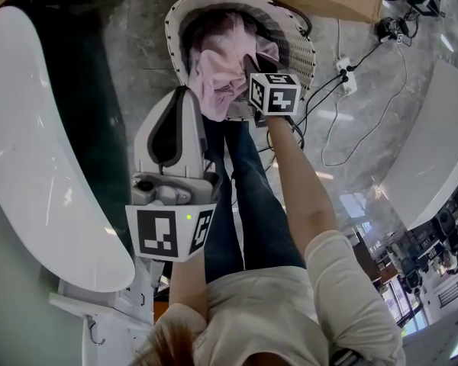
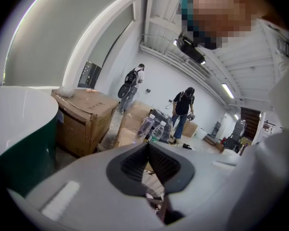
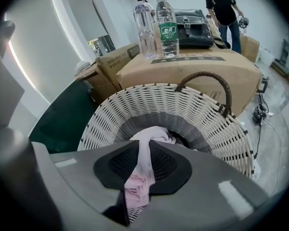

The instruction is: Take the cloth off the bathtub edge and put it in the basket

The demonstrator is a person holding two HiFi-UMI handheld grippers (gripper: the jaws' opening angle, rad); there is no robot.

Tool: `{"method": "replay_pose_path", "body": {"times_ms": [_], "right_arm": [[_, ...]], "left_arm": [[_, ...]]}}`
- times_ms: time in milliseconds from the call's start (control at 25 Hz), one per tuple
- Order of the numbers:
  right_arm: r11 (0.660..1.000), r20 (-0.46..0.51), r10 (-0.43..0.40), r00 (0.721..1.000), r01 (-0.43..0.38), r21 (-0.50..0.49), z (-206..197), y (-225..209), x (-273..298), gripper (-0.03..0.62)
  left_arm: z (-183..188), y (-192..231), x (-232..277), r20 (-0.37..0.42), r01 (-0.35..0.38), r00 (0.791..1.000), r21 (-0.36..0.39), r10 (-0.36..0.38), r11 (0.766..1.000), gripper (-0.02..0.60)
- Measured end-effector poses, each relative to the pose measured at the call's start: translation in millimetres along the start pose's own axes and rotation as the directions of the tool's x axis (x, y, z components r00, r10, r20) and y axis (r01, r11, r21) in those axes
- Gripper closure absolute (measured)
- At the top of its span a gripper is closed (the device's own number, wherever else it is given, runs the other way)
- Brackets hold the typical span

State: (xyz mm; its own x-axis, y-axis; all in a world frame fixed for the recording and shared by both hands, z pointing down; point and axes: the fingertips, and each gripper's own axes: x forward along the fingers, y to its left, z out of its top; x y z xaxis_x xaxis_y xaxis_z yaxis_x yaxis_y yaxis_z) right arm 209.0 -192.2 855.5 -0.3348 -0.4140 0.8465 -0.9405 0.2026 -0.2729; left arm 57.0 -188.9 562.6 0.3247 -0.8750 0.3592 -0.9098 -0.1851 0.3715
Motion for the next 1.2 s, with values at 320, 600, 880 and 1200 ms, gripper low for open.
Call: {"method": "replay_pose_path", "body": {"times_ms": [320, 600, 880, 1200], "right_arm": [[0.998, -0.021, -0.042, 0.999, 0.043, 0.047, -11, -3, 6, 0.54], [0.997, -0.018, -0.065, 0.998, 0.066, 0.04, -10, -6, 5, 0.54], [0.997, -0.025, -0.068, 0.997, 0.069, 0.026, -8, -7, 7, 0.537], [0.998, 0.0, -0.054, 0.999, 0.054, 0.012, -1, -7, 7, 0.52]], "left_arm": [[2, -1, 3, -0.001, -0.002, 1.0, 0.002, 0.002, 1.0, 0.532], [1, 0, 1, -0.002, -0.008, 1.0, -0.001, 0.008, 1.0, 0.532], [2, 0, 3, -0.003, -0.005, 1.0, -0.001, 0.005, 1.0, 0.532], [2, -2, 6, -0.005, -0.001, 1.0, 0.0, 0.001, 1.0, 0.532]]}}
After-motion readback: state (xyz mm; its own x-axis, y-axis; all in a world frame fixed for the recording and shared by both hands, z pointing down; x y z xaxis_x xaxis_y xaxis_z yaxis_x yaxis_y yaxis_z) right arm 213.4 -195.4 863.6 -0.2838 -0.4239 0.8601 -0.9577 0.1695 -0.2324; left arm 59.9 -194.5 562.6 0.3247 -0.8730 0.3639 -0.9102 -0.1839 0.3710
